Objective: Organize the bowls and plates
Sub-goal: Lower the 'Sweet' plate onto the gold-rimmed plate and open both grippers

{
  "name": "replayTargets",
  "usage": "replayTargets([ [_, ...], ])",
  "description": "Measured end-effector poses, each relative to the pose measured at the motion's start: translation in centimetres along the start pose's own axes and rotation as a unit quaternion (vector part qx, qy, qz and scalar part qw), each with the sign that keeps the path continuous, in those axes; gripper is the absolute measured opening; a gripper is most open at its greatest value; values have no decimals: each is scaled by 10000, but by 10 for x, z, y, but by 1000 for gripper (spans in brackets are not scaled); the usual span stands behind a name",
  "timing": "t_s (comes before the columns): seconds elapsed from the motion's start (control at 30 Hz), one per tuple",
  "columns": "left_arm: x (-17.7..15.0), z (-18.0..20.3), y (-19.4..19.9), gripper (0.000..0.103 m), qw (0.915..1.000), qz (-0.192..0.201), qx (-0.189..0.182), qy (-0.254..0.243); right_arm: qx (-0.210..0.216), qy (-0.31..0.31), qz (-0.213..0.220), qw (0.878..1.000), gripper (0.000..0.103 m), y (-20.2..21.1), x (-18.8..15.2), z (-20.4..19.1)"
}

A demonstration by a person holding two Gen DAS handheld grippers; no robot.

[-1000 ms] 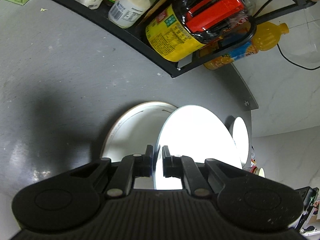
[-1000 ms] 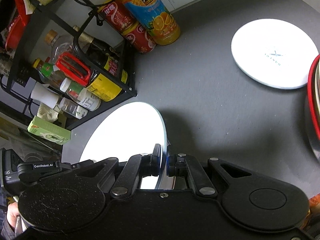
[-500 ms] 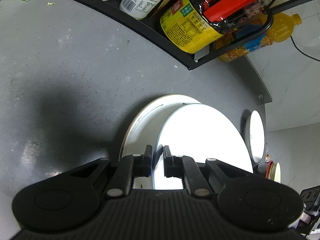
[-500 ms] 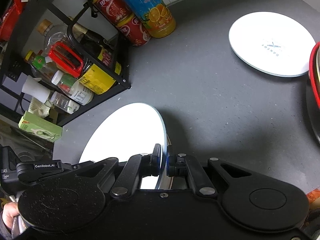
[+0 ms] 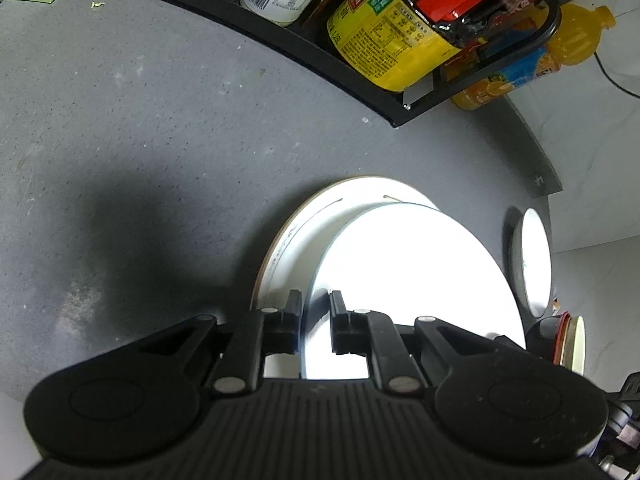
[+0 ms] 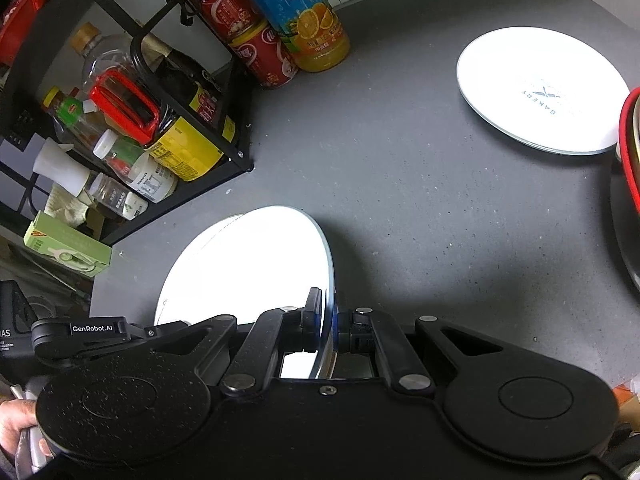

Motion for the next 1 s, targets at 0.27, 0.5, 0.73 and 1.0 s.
replayTargets([
  [0.27,1,4,-4,12,9998,4,142,-129,-5,-58,-3,10000,5,-3,-1,2],
  [0.5,2,14,-1,14,9973,-119,538,-489,-19,-43,98,9999,6,-3,1,1],
  [0.73,11,18,31,37,9965,234,510,-625,-168,80,129,9997,7,-6,1,1],
  [1.0,5,-1,27,50,9948,296,792,-575,-288,216,132,9993,9,-11,-2,0],
])
Point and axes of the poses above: each gripper's, at about its wrist camera, not at the fingertips, and y roughly against the way its jaws point, z to its right, x to its top, the point moved 8 cm from there along -y, roughly the way its jaws point
